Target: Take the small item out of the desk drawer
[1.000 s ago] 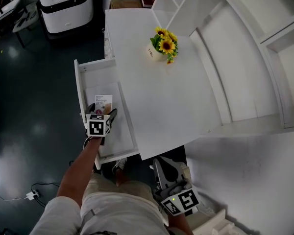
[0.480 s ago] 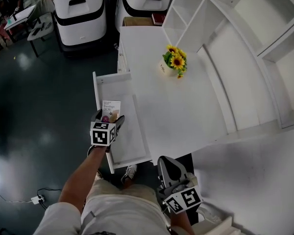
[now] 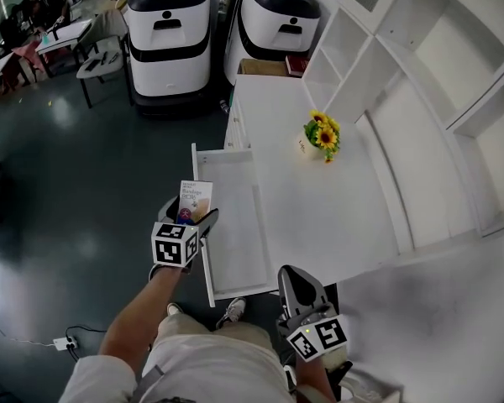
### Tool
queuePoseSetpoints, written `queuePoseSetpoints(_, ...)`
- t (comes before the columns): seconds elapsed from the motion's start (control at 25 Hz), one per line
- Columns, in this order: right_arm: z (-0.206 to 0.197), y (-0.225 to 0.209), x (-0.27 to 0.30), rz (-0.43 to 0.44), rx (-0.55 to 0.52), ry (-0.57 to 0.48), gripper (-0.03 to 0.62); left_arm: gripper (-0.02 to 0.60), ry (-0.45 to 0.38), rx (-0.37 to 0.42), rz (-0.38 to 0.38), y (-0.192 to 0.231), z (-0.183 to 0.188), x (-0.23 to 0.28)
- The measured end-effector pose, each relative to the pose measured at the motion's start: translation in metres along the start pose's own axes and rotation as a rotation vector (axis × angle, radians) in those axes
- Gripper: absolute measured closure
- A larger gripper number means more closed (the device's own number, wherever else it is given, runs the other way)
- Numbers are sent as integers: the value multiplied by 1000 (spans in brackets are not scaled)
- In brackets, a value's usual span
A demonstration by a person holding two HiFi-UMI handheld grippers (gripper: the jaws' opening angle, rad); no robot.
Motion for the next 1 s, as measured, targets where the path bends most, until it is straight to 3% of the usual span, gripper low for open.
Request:
queuePoseSetpoints(0.44,18,13,14,10,-39,-47,585,117,-200,-12,7,23,59,-69)
queuePoseSetpoints(1.0,44,-1,31,-30,-80,-109,585,120,-430,38,40,52,129,-148)
Point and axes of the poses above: the fingertips, and each gripper's own axes: x forward along the fingers, y to its left, z out of its top, the point moved 5 cm from there along -x, backward along the fingers
